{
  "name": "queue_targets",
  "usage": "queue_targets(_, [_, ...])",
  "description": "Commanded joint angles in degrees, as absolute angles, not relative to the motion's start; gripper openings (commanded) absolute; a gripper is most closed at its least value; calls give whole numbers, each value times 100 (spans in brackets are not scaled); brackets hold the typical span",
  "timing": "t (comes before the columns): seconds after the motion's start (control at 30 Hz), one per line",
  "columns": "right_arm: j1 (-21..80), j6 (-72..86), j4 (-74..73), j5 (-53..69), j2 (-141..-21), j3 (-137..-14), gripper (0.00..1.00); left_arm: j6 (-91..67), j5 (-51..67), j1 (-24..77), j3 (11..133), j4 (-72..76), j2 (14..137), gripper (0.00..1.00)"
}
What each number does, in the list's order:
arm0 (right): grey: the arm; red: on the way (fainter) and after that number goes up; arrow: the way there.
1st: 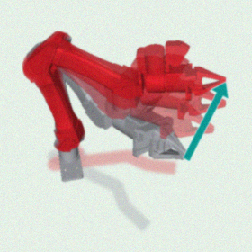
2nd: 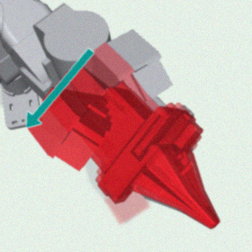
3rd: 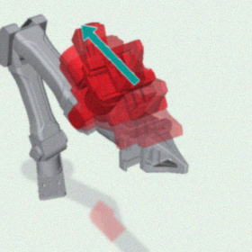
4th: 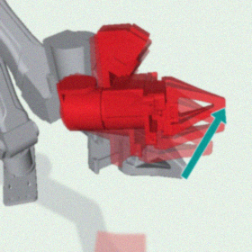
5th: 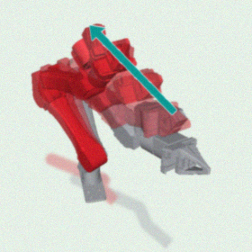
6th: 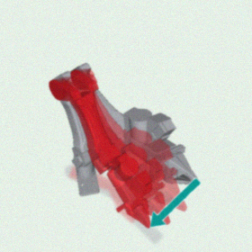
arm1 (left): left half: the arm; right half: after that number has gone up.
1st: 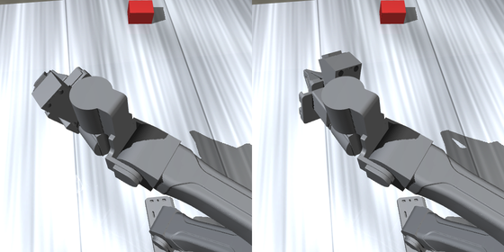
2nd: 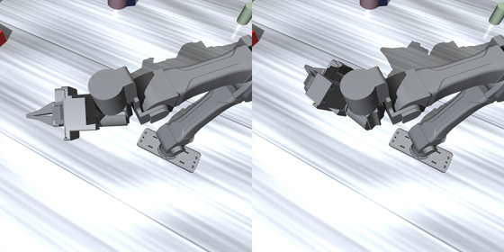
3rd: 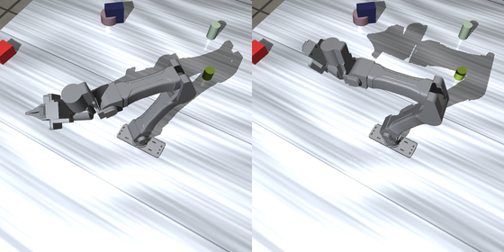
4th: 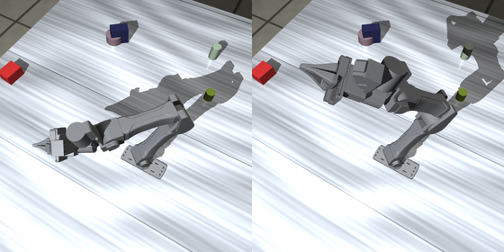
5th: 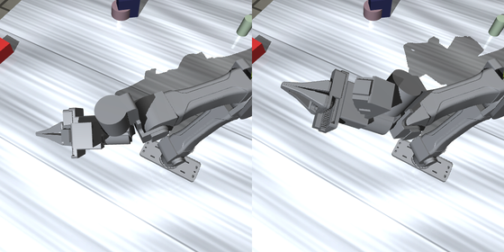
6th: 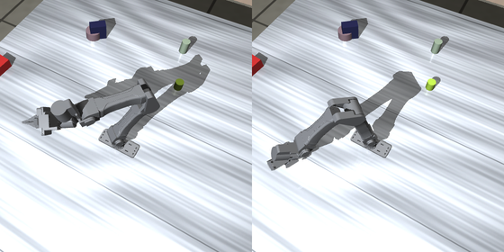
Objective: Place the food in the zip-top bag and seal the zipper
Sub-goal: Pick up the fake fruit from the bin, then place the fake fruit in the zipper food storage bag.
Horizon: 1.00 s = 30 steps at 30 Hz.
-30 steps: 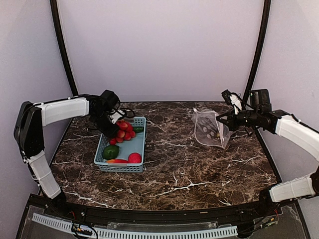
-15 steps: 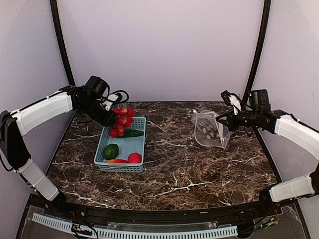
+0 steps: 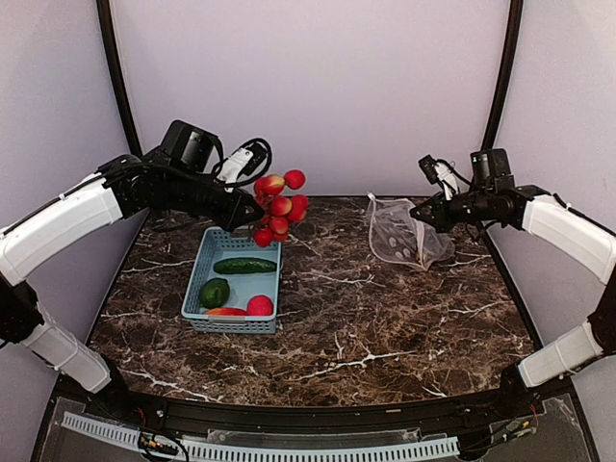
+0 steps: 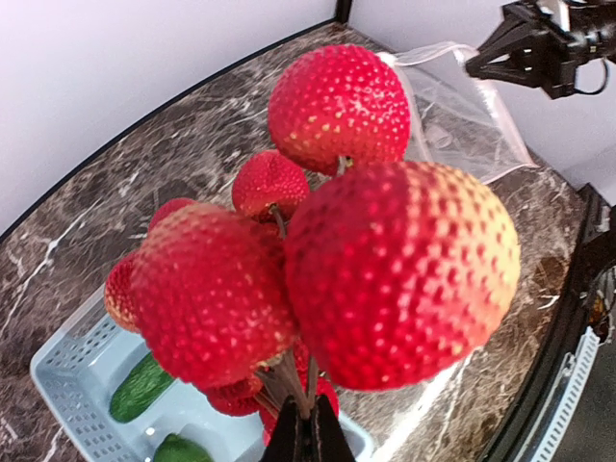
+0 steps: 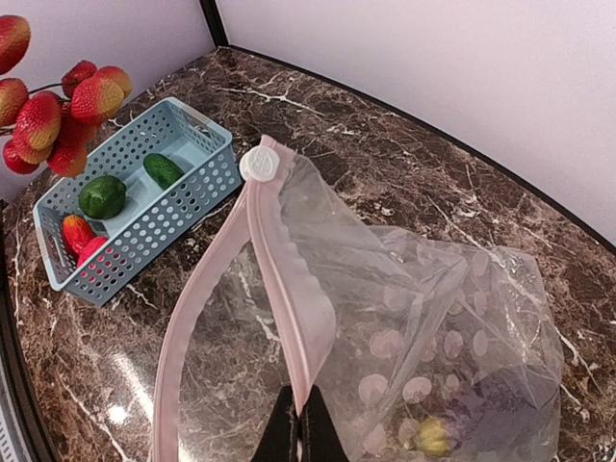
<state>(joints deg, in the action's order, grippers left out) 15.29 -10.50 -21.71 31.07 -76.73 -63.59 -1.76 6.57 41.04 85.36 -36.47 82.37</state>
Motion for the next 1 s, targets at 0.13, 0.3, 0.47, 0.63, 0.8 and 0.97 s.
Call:
queue_targets(0.13, [1839,-1235,-3103,3100,-8042,-7485,0,-738,1289,4875,8154,-1574,7880,1])
queue_targets(0.3, [2042,-1192,-3343,2997,-8227,-7865,0,-874,1578,5214,8019,-589,7968,1])
queue_targets(0.47, [2173,-1038,-3551,3121,-8402,-8196,0,-983,1639,5348,8073,67,8173,1])
queue_targets(0.63, [2219,-849,-3655,3296,-8534,-8367,0,-1163,1893,5360,8117,721,8530,1])
queue_targets(0.8, [2221,-616,-3674,3694,-8612,-8475,0,-1224,1937,5361,8457,1011,9045,1])
queue_targets(0.97, [2207,-586,-3713,3710,-8539,-8522,0,-1234,1869,5356,8513,1170,9542,1])
